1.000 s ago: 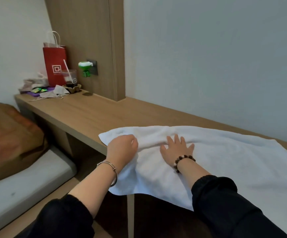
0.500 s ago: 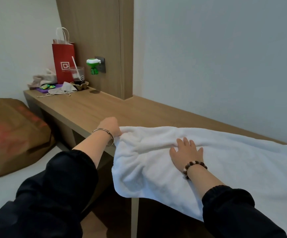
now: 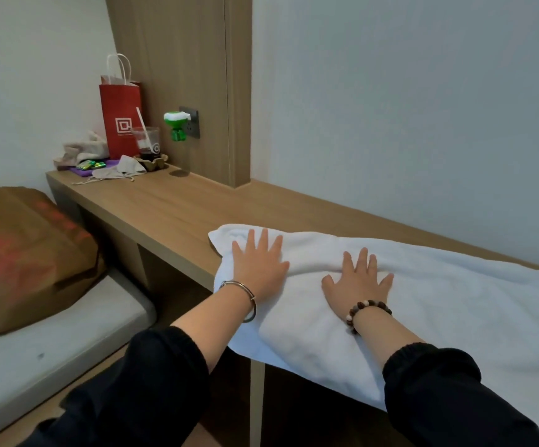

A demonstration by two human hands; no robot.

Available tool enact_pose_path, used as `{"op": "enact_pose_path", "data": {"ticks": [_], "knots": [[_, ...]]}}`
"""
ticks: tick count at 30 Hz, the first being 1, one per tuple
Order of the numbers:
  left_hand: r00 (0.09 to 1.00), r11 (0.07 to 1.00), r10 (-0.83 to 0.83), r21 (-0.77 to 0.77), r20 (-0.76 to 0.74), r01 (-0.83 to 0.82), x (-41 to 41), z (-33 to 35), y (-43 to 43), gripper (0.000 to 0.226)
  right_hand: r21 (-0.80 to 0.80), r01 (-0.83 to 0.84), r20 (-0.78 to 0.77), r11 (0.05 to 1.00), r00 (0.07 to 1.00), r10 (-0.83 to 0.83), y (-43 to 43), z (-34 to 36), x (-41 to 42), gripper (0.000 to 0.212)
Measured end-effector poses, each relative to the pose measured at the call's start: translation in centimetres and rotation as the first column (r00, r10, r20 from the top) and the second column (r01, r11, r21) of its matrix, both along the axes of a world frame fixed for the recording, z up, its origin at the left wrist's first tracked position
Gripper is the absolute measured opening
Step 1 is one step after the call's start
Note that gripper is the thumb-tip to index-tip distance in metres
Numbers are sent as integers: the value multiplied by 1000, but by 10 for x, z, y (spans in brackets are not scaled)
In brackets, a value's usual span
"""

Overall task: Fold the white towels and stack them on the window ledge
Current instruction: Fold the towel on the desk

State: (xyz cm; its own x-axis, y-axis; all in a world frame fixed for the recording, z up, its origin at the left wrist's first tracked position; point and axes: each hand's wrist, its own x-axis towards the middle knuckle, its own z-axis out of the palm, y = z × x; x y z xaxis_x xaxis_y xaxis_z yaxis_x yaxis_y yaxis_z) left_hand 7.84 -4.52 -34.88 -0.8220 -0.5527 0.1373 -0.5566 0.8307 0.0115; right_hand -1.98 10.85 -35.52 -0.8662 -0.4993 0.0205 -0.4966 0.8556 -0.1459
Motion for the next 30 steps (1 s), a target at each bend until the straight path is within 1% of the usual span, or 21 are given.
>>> {"op": "enact_pose_path", "data": {"ticks": [2, 4, 6, 10, 12, 14, 16, 18, 21, 26, 30], "knots": [[999, 999, -48, 26, 23, 47, 3, -8, 13, 60, 20, 12, 40, 1000, 999, -13, 1, 1, 3, 67], [998, 998, -56, 33, -10, 56, 3, -13, 15, 58, 61, -20, 41, 998, 999, 17, 6, 4, 3, 62], [998, 998, -59, 22, -25, 59, 3, -16, 13, 56, 102, -64, -5, 993, 998, 64, 14, 12, 0, 54], [995, 995, -96, 26, 5, 96, 4, -14, 14, 56, 223, -109, -109, 969, 985, 136, 22, 30, -17, 42], [993, 993, -113, 16, -10, 114, 4, -13, 15, 56, 166, -157, -92, 974, 981, 173, 17, 29, -25, 39], [992, 992, -128, 13, -21, 128, 5, -14, 15, 56, 80, -212, -26, 974, 976, 214, 11, 24, -34, 43], [994, 994, -105, 26, -33, 105, 4, -16, 15, 57, 108, -221, 85, 969, 973, 212, 6, 19, -48, 49], [999, 998, -29, 61, -45, 32, 2, -17, 14, 59, 146, -173, 159, 974, 976, 150, 4, 15, -64, 56], [999, 996, 25, 88, -43, -21, -2, -19, 13, 62, 163, -112, 136, 980, 987, 90, -5, 11, -81, 60], [999, 995, 6, 101, 33, -10, -8, -17, 8, 63, 174, -80, 133, 981, 989, 58, -17, 14, -89, 61], [993, 995, -27, 95, 117, 16, -18, -11, -1, 64, 164, -41, 100, 986, 995, 25, -18, 13, -74, 63]]}}
